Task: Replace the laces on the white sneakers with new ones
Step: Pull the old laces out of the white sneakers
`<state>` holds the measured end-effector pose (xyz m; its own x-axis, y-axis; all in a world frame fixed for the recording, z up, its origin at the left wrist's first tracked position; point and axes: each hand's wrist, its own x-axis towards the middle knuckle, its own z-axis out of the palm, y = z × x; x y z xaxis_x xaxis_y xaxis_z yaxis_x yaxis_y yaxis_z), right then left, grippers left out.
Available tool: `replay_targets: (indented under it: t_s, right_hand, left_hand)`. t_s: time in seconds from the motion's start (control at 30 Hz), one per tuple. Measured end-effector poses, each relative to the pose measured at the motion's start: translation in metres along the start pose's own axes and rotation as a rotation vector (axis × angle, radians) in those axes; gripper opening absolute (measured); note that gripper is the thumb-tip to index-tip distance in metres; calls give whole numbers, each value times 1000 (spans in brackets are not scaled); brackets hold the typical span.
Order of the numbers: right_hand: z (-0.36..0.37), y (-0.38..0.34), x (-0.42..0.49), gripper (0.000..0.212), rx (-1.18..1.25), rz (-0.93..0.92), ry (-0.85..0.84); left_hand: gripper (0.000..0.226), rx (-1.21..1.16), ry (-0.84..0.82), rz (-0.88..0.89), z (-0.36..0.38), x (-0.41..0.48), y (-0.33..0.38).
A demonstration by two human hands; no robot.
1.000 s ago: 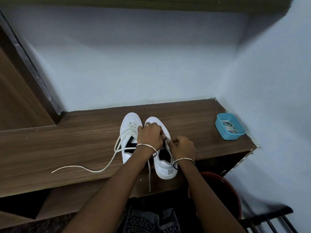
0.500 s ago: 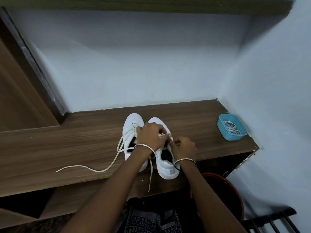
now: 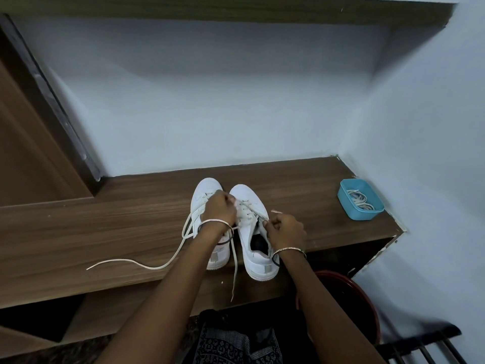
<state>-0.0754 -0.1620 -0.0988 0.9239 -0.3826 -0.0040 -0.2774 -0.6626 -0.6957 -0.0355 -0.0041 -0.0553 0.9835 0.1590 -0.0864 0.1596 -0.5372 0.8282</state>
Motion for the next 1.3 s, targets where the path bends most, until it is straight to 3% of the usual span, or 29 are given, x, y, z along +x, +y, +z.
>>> replay_targets:
  t_s: [0.07, 0.1, 0.2, 0.33, 0.43, 0.5, 0.7, 0.8, 0.87, 1.0, 1.1, 1.2, 1.3]
  right_hand:
    - [0, 0, 0, 18, -5, 2, -3]
    - [0, 0, 0, 18, -6, 4, -3]
    - [1, -1, 0, 17, -4, 11, -3]
    - [1, -1, -1, 18, -12, 13, -3]
    - [1, -2, -1, 17, -33, 2, -7]
    - [0, -2, -1, 16, -25, 1, -8]
    - [0, -1, -1, 20, -21, 2, -8]
    - [0, 0, 0, 17, -2, -3, -5]
    - [0, -1, -1, 17, -2, 4, -2]
    - [0, -2, -2, 17, 6, 5, 3]
    - [-1, -2, -2, 17, 8, -2, 1]
    - [-2, -2, -2, 17, 13, 4, 0]
    - [0, -2, -2, 17, 21, 13, 2]
  left_hand:
    - [18, -242, 150, -135, -6, 3, -7]
    - [17, -252, 224, -159, -7, 3, -10]
    - [12, 15, 322, -18, -3, 0, -14]
    - [11, 304, 61, 401, 12, -6, -8]
    - [27, 760, -26, 516, 24, -11, 3]
    - [29, 846, -20, 534, 29, -14, 7]
    - [14, 551, 14, 324, 24, -10, 2]
    - [12, 76, 51, 81, 9, -3, -9]
    - [12, -172, 188, -33, -3, -1, -16]
    - [13, -173, 510, -204, -16, -7, -14]
    - [13, -218, 645, -261, -18, -13, -11]
    - [17, 66, 680, -107, -13, -17, -16]
    - [15, 539, 459, 282, -1, -19, -14]
